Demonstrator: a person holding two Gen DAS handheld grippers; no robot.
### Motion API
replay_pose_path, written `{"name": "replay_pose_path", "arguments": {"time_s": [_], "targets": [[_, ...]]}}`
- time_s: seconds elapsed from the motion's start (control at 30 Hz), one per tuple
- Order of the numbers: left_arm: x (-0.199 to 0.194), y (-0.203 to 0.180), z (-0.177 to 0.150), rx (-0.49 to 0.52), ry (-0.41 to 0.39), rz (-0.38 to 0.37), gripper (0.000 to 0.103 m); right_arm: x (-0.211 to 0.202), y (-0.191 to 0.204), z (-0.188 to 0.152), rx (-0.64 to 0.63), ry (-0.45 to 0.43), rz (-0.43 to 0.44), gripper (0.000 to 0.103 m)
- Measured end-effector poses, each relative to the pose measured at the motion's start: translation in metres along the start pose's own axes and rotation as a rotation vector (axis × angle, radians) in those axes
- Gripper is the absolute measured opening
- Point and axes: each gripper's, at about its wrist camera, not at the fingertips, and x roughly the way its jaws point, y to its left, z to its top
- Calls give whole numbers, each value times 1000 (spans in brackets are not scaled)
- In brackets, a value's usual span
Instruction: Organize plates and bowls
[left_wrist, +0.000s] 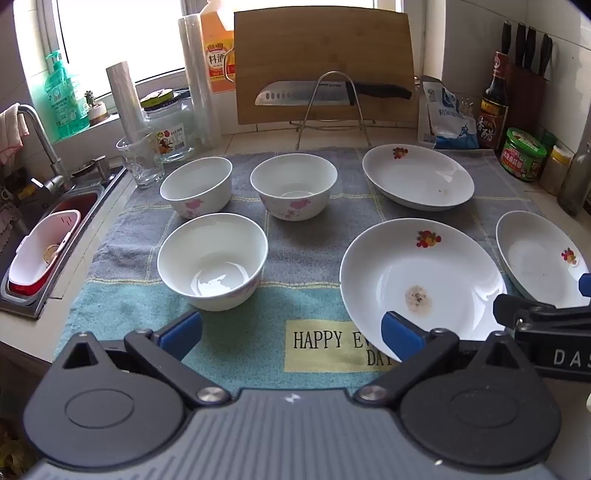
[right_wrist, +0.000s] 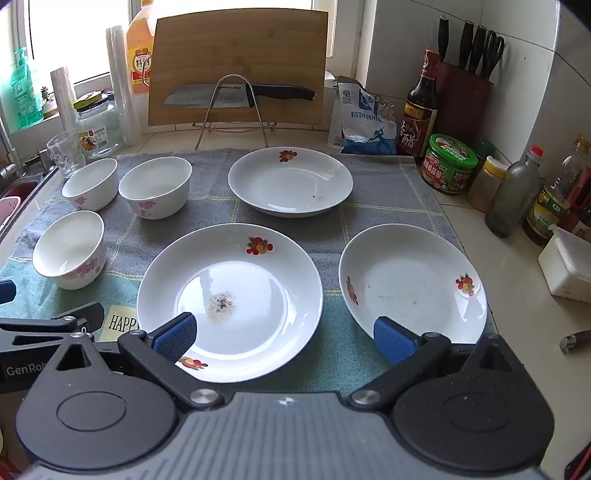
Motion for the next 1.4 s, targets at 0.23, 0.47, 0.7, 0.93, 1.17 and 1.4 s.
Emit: {"name": "replay_pose_path", "arguments": {"time_s": [0.23,0.47,0.7,0.93,1.17,1.4], "targets": [[-2,-1,-1,0,-5,6,102,-1,-1,0,3,-3,4,103],[-4,5,1,-5,-2,0,102,0,-1,0,1,-5,5,103],[-4,4,1,-1,-2,5,102,-1,-1,0,-2,-3,7,103],[-3,2,0,-1,2,13,102,-1,0,1,-3,0,9,103],[-4,3,-2,-5,0,18,102,-2,0,1,-4,-2,15,103],[-6,4,-1,-5,-2,17,102,-3,0,2,-6,-4,14,103]]}}
